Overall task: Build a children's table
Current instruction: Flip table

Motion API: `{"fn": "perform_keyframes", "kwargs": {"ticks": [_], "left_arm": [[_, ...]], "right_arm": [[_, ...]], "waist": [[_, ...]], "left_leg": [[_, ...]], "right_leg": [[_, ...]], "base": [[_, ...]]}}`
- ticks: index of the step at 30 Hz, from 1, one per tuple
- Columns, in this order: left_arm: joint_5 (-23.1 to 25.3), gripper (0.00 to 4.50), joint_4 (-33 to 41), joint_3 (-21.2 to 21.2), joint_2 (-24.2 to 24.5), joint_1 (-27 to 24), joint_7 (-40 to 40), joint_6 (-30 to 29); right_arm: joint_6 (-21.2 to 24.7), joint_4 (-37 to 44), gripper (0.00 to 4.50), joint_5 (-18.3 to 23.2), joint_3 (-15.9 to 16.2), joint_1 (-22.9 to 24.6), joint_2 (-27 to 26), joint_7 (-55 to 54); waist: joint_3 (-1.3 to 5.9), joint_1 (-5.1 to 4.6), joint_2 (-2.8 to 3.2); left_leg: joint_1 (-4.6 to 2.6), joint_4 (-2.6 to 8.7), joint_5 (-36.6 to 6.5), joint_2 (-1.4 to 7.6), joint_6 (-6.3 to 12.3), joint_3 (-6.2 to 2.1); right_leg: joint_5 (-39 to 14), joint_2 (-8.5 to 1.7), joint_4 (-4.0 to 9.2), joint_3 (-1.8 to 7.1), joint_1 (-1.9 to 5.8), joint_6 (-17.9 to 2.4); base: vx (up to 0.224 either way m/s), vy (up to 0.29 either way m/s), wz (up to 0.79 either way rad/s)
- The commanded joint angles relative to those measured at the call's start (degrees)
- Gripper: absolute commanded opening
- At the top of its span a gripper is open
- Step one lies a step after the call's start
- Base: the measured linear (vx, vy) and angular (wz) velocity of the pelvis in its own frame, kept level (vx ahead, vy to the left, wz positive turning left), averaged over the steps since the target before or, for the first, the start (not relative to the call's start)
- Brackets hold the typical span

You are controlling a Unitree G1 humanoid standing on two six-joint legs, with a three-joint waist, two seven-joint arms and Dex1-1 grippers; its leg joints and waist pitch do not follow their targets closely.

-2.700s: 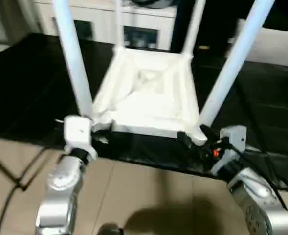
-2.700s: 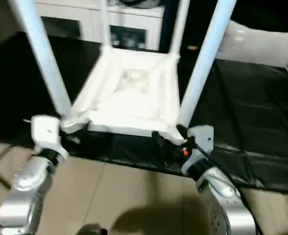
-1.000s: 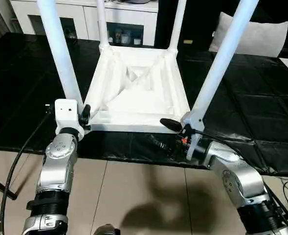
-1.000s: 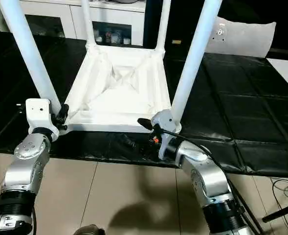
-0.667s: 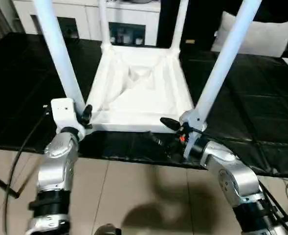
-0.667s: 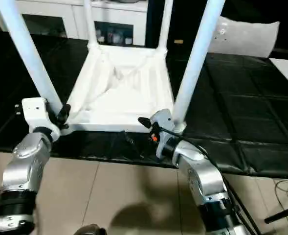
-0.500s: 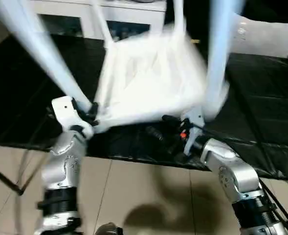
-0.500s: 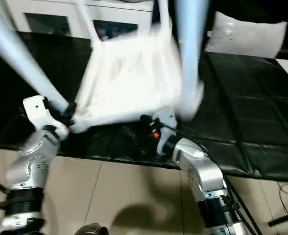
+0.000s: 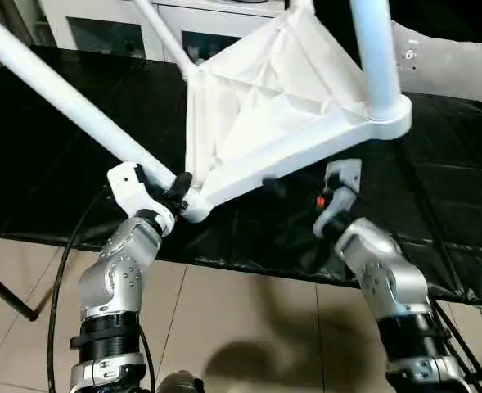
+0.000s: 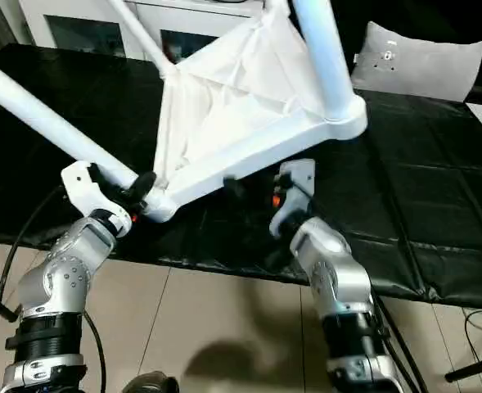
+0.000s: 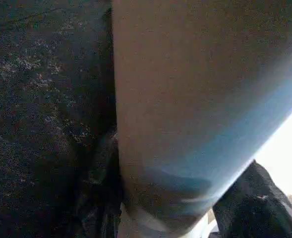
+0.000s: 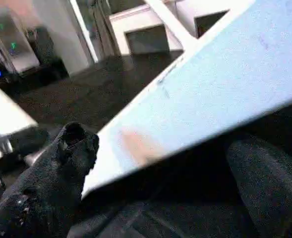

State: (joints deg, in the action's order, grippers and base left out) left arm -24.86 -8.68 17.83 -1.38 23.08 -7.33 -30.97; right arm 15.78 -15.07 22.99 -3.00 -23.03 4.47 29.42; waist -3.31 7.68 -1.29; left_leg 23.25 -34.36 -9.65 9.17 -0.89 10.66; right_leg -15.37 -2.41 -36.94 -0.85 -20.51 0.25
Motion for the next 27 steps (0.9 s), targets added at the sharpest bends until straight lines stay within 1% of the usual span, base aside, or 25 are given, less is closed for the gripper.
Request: {"fn": "perform_keyframes", "kwargs": {"ticks": [1, 2, 4, 5, 6, 7, 8, 9, 10, 11, 12, 14, 16, 17, 18, 19, 20, 21, 22, 24, 25, 26, 27], "left_arm": [[-2.8, 2.03, -0.6, -1.0, -1.6, 0.7, -1.4, -2.3], [-2.8, 2.03, -0.6, -1.1, -1.6, 0.8, -1.4, -2.5], [-2.8, 2.03, -0.7, -1.3, -1.5, 0.9, -1.4, -2.5], [-2.7, 2.03, -0.8, -1.5, -1.4, 1.0, -1.5, -2.5], [-2.7, 2.03, -0.8, -1.5, -1.4, 1.0, -1.5, -2.5], [-2.6, 2.03, -0.8, -1.8, -1.3, 1.0, -1.6, -2.6], [-2.4, 2.03, -0.9, -2.1, -1.2, 1.1, -1.7, -2.7], [-1.8, 2.03, -1.0, -3.0, -1.0, 1.2, -2.2, -2.8], [-1.8, 2.03, -1.0, -3.0, -1.0, 1.3, -2.3, -2.8], [-1.1, 2.03, -1.3, -3.8, -0.7, 1.4, -2.6, -2.7], [-0.8, 2.03, -1.4, -4.2, -0.6, 1.5, -2.8, -2.7], [0.9, 2.03, -1.9, -6.1, 0.3, 1.6, -3.8, -2.3], [1.8, 2.03, -2.0, -7.1, 0.7, 1.6, -4.3, -2.0], [2.4, 2.03, -2.0, -7.8, 1.0, 1.7, -4.7, -1.5], [3.0, 2.03, -1.9, -8.7, 1.4, 1.6, -5.2, -1.2], [3.8, 2.03, -1.7, -10.0, 1.9, 1.3, -5.9, -0.7], [4.5, 2.03, -1.5, -11.1, 2.2, 1.1, -6.6, -0.3], [4.6, 2.03, -1.4, -11.3, 2.3, 1.1, -6.7, -0.2], [4.6, 2.03, -1.2, -11.6, 2.3, 0.9, -7.0, -0.1], [4.9, 2.03, -0.8, -12.6, 2.5, 0.7, -8.0, 0.0], [5.0, 2.03, -0.6, -13.0, 2.6, 0.5, -8.5, 0.1], [5.3, 2.03, -0.1, -14.4, 2.9, 0.2, -10.5, 1.1], [5.3, 2.03, -0.1, -14.4, 2.9, 0.2, -10.5, 1.1]], "right_arm": [[-1.1, -0.8, 4.5, 2.9, -2.1, -0.9, -1.2, 1.7], [-1.2, -1.3, 4.5, 4.2, -3.1, -1.3, -2.1, 2.7], [-1.7, -2.6, 4.5, 3.9, -3.4, -2.0, -2.2, 2.5], [-2.3, -4.1, 4.5, 3.5, -3.5, -2.9, -2.3, 2.2], [-2.3, -4.1, 4.5, 3.5, -3.5, -2.9, -2.3, 2.2], [-3.0, -5.4, 4.5, 3.4, -3.6, -3.8, -2.4, 2.1], [-3.6, -6.4, 4.5, 3.6, -3.8, -4.5, -2.6, 2.0], [-4.7, -9.3, 4.5, 4.2, -5.0, -6.8, -3.4, 1.7], [-4.8, -9.5, 4.5, 4.3, -5.0, -6.9, -3.4, 1.7], [-5.4, -12.0, 4.5, 4.9, -6.2, -8.7, -4.1, 1.4], [-5.7, -13.1, 4.5, 5.2, -6.7, -9.4, -4.4, 1.3], [-7.0, -18.0, 4.5, 6.1, -8.8, -12.6, -5.1, -0.5], [-7.2, -20.1, 4.5, 7.4, -10.3, -14.1, -5.6, -1.2], [-7.1, -21.6, 4.5, 8.6, -11.5, -15.3, -5.9, -1.7], [-7.0, -22.9, 4.5, 10.1, -12.9, -16.5, -6.3, -2.2], [-6.2, -24.5, 4.5, 12.3, -14.9, -18.0, -6.7, -2.2], [-5.5, -26.2, 4.5, 14.0, -16.7, -19.5, -7.0, -1.9], [-5.4, -26.6, 4.5, 14.3, -17.1, -19.8, -7.0, -1.8], [-5.3, -27.4, 4.5, 15.0, -17.9, -20.4, -7.1, -1.3], [-4.6, -29.4, 4.5, 17.7, -20.6, -22.3, -7.3, -0.6], [-4.5, -30.4, 4.31, 18.7, -21.7, -23.1, -7.4, -0.6], [-3.9, -31.8, 4.2, 20.4, -23.4, -24.2, -7.2, -0.4], [-3.9, -31.9, 4.12, 20.4, -23.4, -24.2, -7.2, -0.4]], "waist": [[3.62, -0.42, -0.33], [3.63, -0.3, -0.27], [3.72, -0.24, -0.27], [3.75, -0.19, -0.16], [3.81, -0.28, -0.23], [3.87, -0.15, -0.21], [3.92, -0.17, -0.02], [3.93, -0.14, 0.05], [4.0, -0.28, 0.04], [3.99, -0.16, 0.16], [4.0, -0.17, 0.15], [4.13, -0.19, 0.16], [4.27, -0.09, 0.27], [4.41, 0.0, 0.25], [4.6, 0.0, 0.27], [4.59, -0.05, 0.22], [4.69, -0.18, 0.23], [4.71, -0.15, 0.04], [4.65, -0.1, 0.15], [4.93, -0.17, 0.02], [4.95, -0.13, 0.07], [4.92, -0.16, 0.02], [4.97, -0.08, 0.04]], "left_leg": [[-2.16, 4.03, -7.0, 4.56, 1.19, -2.0], [-2.12, 4.06, -7.1, 4.6, 1.52, -2.08], [-2.17, 4.01, -6.4, 4.64, 1.39, -2.05], [-2.19, 4.0, -6.3, 4.64, 1.32, -2.06], [-2.13, 3.97, -5.8, 4.54, 1.2, -2.02], [-2.21, 3.86, -5.5, 4.56, 1.23, -1.94], [-2.11, 3.79, -5.2, 4.53, 1.26, -1.93], [-2.11, 3.81, -5.3, 4.51, 1.27, -1.96], [-2.08, 3.79, -5.5, 4.49, 1.22, -1.94], [-2.21, 3.75, -5.7, 4.49, 1.13, -1.84], [-2.14, 3.78, -5.4, 4.54, 1.09, -1.86], [-2.17, 3.78, -4.7, 4.58, 1.31, -1.91], [-2.35, 3.62, -4.2, 4.58, 1.38, -1.78], [-2.17, 3.53, -3.1, 4.6, 1.81, -1.78], [-2.12, 3.35, -1.7, 4.6, 2.17, -1.77], [-2.09, 3.3, -1.6, 4.56, 2.51, -1.71], [-1.92, 3.35, -1.8, 4.52, 2.92, -1.71], [-1.86, 3.23, -1.7, 4.5, 3.2, -1.57], [-1.82, 3.23, -1.6, 4.52, 3.3, -1.55], [-1.71, 3.0, -0.7, 4.46, 3.92, -1.42], [-1.68, 2.91, -0.3, 4.47, 4.1, -1.38], [-1.62, 2.88, 0.0, 4.46, 4.46, -1.3], [-1.58, 2.78, 0.4, 4.42, 4.72, -1.22]], "right_leg": [[5.5, -6.12, 4.44, 2.34, 0.94, -9.8], [5.3, -6.15, 4.45, 2.31, 0.98, -9.8], [6.2, -6.06, 4.3, 2.24, 0.93, -9.9], [6.5, -6.04, 4.24, 2.22, 0.92, -10.0], [7.0, -5.92, 4.16, 2.18, 0.98, -10.2], [7.5, -5.95, 4.11, 2.2, 0.9, -10.2], [8.5, -6.02, 4.02, 2.22, 0.89, -10.3], [8.8, -5.95, 3.95, 2.17, 0.9, -10.3], [8.7, -6.06, 3.88, 2.16, 0.86, -10.6], [8.4, -5.98, 3.96, 2.14, 0.75, -10.9], [8.7, -6.0, 3.91, 2.14, 0.85, -11.0], [9.8, -5.94, 3.65, 2.03, 0.77, -11.0], [10.5, -5.92, 3.54, 2.0, 0.69, -11.3], [12.3, -5.97, 3.26, 1.95, 0.79, -11.3], [14.6, -5.82, 2.99, 1.8, 0.8, -11.3], [15.4, -5.8, 2.92, 1.79, 0.73, -11.3], [15.7, -5.92, 2.81, 1.75, 0.83, -11.5], [15.9, -5.89, 2.74, 1.71, 0.82, -11.7], [15.9, -5.88, 2.79, 1.7, 0.75, -11.7], [17.2, -5.98, 2.53, 1.63, 0.85, -12.1], [17.5, -5.92, 2.48, 1.62, 0.73, -12.1], [17.8, -5.86, 2.47, 1.57, 0.62, -12.4], [18.0, -5.85, 2.37, 1.57, 0.6, -12.5]], "base": [[0.0, 0.0, 0.0], [0.0, 0.0, 0.0], [0.0, 0.0, 0.0], [0.0, 0.0, 0.0], [0.0, 0.0, 0.0], [0.0, 0.0, 0.0], [0.0, 0.0, 0.0], [0.0, 0.0, 0.0], [0.0, 0.0, 0.0], [0.0, 0.0, 0.0], [0.0, 0.0, 0.0], [0.0, 0.0, 0.0], [0.0, 0.0, 0.0], [0.0, 0.0, 0.0], [0.0, 0.0, 0.0], [0.0, 0.0, 0.0], [0.0, 0.0, 0.0], [0.0, 0.0, 0.0], [0.0, 0.0, 0.0], [0.0, 0.0, 0.0], [0.0, 0.0, 0.0], [0.0, 0.0, 0.0], [0.0, 0.0, 0.0]]}}
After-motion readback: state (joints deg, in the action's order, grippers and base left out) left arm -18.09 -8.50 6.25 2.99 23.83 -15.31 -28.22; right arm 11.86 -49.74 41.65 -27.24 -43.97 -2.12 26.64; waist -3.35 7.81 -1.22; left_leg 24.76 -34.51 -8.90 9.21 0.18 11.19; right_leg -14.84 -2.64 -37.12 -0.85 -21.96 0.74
